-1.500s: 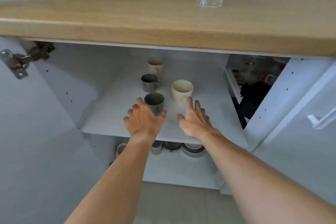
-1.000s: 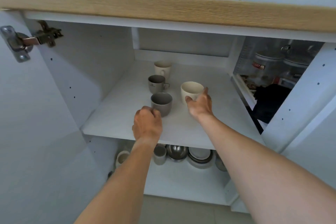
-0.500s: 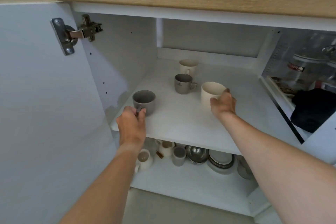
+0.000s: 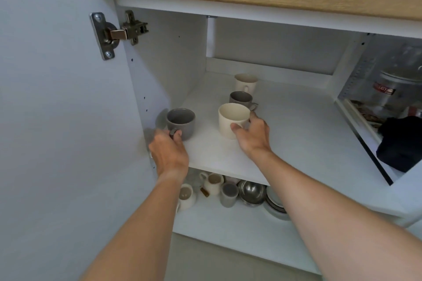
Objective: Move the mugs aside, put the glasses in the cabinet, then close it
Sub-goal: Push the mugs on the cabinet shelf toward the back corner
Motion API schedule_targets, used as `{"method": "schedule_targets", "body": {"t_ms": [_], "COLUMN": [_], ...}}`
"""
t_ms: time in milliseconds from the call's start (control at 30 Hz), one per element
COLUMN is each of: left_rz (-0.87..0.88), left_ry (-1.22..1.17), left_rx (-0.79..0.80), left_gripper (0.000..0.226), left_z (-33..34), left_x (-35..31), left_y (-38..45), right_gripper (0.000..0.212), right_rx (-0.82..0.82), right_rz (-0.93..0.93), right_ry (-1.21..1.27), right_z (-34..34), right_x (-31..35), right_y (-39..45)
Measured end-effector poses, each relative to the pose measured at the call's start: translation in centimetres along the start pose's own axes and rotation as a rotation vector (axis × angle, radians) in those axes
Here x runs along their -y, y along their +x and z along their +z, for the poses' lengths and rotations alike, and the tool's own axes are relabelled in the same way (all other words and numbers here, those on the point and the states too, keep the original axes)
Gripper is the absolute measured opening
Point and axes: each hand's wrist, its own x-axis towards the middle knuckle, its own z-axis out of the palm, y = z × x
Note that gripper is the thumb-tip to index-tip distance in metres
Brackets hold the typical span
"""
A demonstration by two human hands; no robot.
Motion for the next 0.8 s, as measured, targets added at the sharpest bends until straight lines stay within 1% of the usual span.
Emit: {"method": "schedule_targets", "body": {"t_ms": [100, 167, 200, 267, 300, 367, 467, 567, 633, 667, 733, 800], "left_rz": [0.023, 0.043, 0.054, 0.086, 0.114, 0.234, 0.520, 0.648, 0.708, 0.737, 0.784, 0.817], "left_ry": [0.010, -0.032, -0.069, -0.120, -0.128, -0.055, 0.215, 0.404, 0.509, 0.554, 0.615, 0.637], "left_rx": [0.025, 0.024, 0.018, -0.029, -0.065, -0.075, 0.086, 0.224, 0.325, 0.388, 0.523, 0.631], "left_gripper": [0.024, 0.021, 0.025, 0.042, 0.045, 0.036, 0.018, 0.022, 0.030, 0.035, 0.045, 0.053], "left_z": [-0.2, -0.2, 0.0, 0.2, 0.3, 0.4, 0.7, 1.3, 1.8, 2.0, 2.2, 2.3], "left_x": [0.3, 0.4, 0.5, 0.8, 1.1, 1.9, 2.9, 2.2, 1.4, 1.1, 0.7, 0.5], "left_y": [0.1, -0.4, -0.8, -2.0, -2.7, -3.9, -4.7, -3.9, -3.3, -2.9, -1.9, -0.8], "right_gripper": [0.049, 0.051, 0.052, 0.048, 0.044, 0.038, 0.033, 0.033, 0.037, 0.036, 0.028, 0.025], "right_rx": [0.010, 0.019, 0.023, 0.036, 0.042, 0.062, 0.114, 0.179, 0.173, 0.122, -0.051, -0.200], "right_rz": [0.015, 0.008, 0.006, 0.004, 0.007, 0.035, 0.077, 0.083, 0.059, 0.029, -0.049, -0.088], "right_ry": [0.036, 0.082, 0.102, 0.126, 0.142, 0.180, 0.183, 0.201, 0.218, 0.228, 0.224, 0.178], "right_z": [1.4, 2.3, 2.7, 3.5, 3.8, 4.3, 5.0, 5.4, 5.1, 4.6, 3.2, 1.9], "right_x": [1.0, 1.6, 1.8, 2.0, 2.1, 2.3, 2.6, 2.6, 2.3, 2.2, 1.8, 1.2], "right_y": [0.3, 0.4, 0.6, 0.9, 1.1, 1.5, 2.0, 2.3, 2.5, 2.6, 3.1, 4.3]}}
